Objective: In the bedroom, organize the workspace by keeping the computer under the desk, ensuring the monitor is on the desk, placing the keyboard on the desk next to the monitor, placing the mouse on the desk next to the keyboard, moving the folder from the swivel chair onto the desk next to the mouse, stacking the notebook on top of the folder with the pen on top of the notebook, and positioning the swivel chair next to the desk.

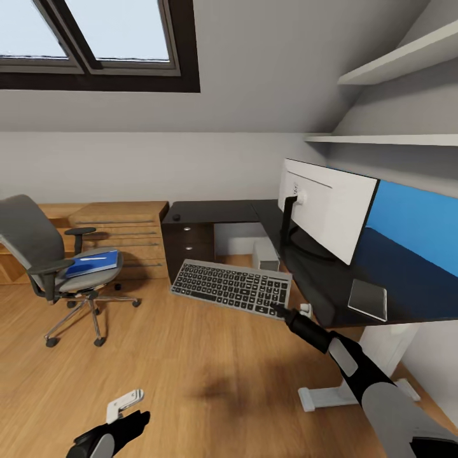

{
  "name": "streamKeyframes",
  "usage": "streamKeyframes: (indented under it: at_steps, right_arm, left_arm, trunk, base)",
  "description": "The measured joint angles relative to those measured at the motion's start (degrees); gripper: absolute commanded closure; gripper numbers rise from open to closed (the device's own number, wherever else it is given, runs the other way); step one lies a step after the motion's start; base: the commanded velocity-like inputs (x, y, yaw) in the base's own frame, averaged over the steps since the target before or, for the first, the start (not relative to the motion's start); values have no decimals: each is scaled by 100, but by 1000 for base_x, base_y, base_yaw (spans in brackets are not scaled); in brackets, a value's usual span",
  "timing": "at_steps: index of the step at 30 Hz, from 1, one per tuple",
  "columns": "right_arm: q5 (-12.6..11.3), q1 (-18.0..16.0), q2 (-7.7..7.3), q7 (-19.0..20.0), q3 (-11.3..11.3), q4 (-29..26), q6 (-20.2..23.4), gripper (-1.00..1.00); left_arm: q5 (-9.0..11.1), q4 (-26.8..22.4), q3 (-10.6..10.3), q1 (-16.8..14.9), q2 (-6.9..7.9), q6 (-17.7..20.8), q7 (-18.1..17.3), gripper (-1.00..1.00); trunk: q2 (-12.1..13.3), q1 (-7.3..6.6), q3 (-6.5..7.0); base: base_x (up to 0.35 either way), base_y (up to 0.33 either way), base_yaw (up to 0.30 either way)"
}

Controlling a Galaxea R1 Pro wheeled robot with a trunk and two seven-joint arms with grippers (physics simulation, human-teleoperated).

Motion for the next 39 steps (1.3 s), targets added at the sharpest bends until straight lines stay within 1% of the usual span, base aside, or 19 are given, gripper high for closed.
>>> streamKeyframes:
  at_steps: [3,6,9,10,11,12,14,15,16,17,18,20,21,23,29,34,35,36,39]
  right_arm:
    - [39,0,74,-251,0,75,-422,100]
    - [92,2,209,-803,4,138,-967,100]
    - [367,1,373,-1388,18,215,-1400,100]
    - [547,0,423,-1636,8,255,-1586,100]
    - [864,4,493,-2030,19,289,-1855,100]
    - [1431,4,679,-2688,8,308,-2283,100]
    - [1865,3,847,-3322,13,314,-2550,100]
    - [2801,7,1203,-4348,111,322,-2707,100]
    - [2940,10,1308,-4969,116,333,-2707,100]
    - [3118,7,1324,-5211,90,345,-2709,100]
    - [3395,6,1378,-5511,139,397,-2720,100]
    - [3482,7,1385,-5559,154,417,-2726,100]
    - [3514,97,1370,-5445,164,434,-2728,100]
    - [3530,201,1362,-5305,165,442,-2729,100]
    - [3554,321,1348,-5231,149,438,-2764,100]
    - [3561,430,1340,-5229,148,430,-3147,100]
    - [3563,436,1340,-5231,149,433,-3216,100]
    - [3567,470,1339,-5227,148,435,-3397,100]
    - [3560,582,1340,-5226,148,445,-3595,100]
  left_arm:
    - [0,0,0,0,-33,0,-1,-100]
    - [0,0,5,0,-71,-1,4,-100]
    - [0,2,7,0,-81,-5,6,-100]
    - [0,1,11,0,-83,-6,7,-100]
    - [0,0,14,0,-84,-7,7,-100]
    - [-1,0,16,0,-86,-7,6,-100]
    - [0,1,17,0,-86,-7,7,-100]
    - [-4,1,17,-1,-86,-8,6,-100]
    - [-5,1,15,-1,-87,-8,7,-100]
    - [-6,-1,14,1,-86,-7,7,-100]
    - [-8,0,7,0,-86,-8,8,-100]
    - [-4,0,6,0,-88,-6,6,-100]
    - [9,0,19,-1,-91,-1,-4,-100]
    - [20,7,23,-1,-102,0,-5,-100]
    - [21,207,29,0,-125,-4,-2,-100]
    - [3,571,25,0,-135,-61,-10,-100]
    - [3,603,23,0,-140,-157,-7,-100]
    - [10,785,18,0,-231,-627,-6,-100]
    - [-4,1007,-2,0,-302,-852,-1,-100]
  trunk:
    - [0,0,0]
    - [0,0,0]
    - [0,0,0]
    - [0,0,0]
    - [0,0,-1]
    - [0,0,-1]
    - [0,0,0]
    - [0,0,0]
    - [0,0,-1]
    - [0,0,0]
    - [0,0,-1]
    - [0,0,0]
    - [0,0,-1]
    - [0,0,-1]
    - [0,0,-1]
    - [0,-2,0]
    - [0,-3,0]
    - [-1,-3,0]
    - [0,-3,0]
  base:
    - [0,0,0]
    - [0,0,0]
    - [0,0,0]
    - [0,0,0]
    - [0,0,0]
    - [0,0,0]
    - [0,0,0]
    - [0,0,0]
    - [0,0,0]
    - [0,0,0]
    - [0,0,0]
    - [0,0,0]
    - [0,0,0]
    - [0,0,0]
    - [0,0,0]
    - [102,0,0]
    - [313,0,0]
    - [321,0,0]
    - [331,0,56]
